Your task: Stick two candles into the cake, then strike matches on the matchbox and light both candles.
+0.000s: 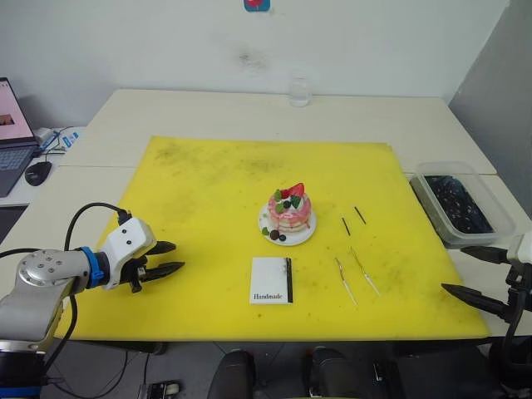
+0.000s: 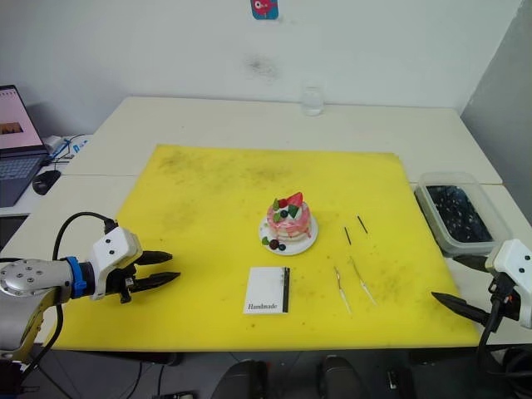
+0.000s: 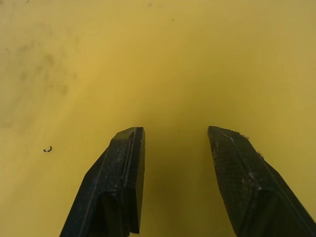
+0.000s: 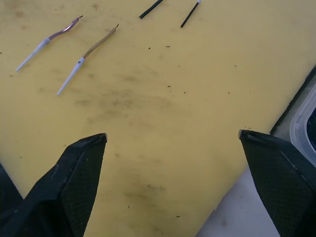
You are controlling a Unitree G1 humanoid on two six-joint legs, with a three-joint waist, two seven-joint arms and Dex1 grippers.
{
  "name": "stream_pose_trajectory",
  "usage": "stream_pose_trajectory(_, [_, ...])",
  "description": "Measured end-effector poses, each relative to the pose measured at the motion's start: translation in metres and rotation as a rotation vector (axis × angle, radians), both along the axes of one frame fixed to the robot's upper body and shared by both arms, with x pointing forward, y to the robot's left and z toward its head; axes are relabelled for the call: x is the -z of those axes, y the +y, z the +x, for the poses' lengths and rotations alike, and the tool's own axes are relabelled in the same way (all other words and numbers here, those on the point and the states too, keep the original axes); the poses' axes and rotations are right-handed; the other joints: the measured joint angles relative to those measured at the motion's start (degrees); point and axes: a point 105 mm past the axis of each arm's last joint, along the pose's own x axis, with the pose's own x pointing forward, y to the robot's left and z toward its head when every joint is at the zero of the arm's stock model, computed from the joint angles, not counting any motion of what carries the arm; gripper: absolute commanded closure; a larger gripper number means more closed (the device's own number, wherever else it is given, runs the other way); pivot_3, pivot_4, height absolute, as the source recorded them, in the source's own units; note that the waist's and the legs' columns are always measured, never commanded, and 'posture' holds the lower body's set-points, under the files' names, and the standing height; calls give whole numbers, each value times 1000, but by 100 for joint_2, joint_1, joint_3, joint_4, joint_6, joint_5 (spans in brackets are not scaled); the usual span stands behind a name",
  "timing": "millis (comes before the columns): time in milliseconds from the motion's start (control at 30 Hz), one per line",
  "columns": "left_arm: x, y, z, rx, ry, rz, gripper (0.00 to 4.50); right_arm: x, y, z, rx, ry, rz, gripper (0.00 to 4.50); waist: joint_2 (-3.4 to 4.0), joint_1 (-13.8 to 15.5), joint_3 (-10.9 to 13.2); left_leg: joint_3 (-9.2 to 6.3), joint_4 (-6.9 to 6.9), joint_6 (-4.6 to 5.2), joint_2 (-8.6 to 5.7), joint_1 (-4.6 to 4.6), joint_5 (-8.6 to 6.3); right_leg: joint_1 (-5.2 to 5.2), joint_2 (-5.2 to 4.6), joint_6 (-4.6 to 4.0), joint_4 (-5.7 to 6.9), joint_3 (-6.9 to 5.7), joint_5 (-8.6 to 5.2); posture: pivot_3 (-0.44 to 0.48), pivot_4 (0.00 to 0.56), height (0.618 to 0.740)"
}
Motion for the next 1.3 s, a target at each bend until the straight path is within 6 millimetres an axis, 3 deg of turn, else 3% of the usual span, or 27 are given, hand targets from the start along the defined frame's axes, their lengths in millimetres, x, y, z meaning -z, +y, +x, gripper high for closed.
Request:
stream_pose_trajectory(600, [-1,-2,-3,75,34,-72,2150,7,-2,-3,1,-12,-3,0,0,-1,0,0,0,0,0,1,0,0,1,0,1,0,0,0,150,740])
stream_pose_trajectory(733, [-1,-1,-1,40,72,-125,1275,13,1,-4,0,0,14,0,0,-2,0,-2,1,0,0,0,0,1,1,2,2,-3,1,0,150,740])
stream_pose_trajectory(867, [0,1,-1,38,82,-140,41,15,2,-4,7,-4,22,0,0,-1,0,0,1,0,-1,1,0,1,1,3,2,0,2,0,150,740])
stream_pose_trajectory(1133, [0,-4,-3,82,43,-141,41,17,5,-9,11,-8,27,0,0,1,0,-1,2,0,1,0,0,1,1,3,3,-1,2,0,150,740])
stream_pose_trajectory(1300, [-10,-40,-19,218,51,-197,41,2,26,-12,-23,-64,38,0,2,0,-2,0,2,0,0,1,0,2,0,5,3,1,3,0,150,740])
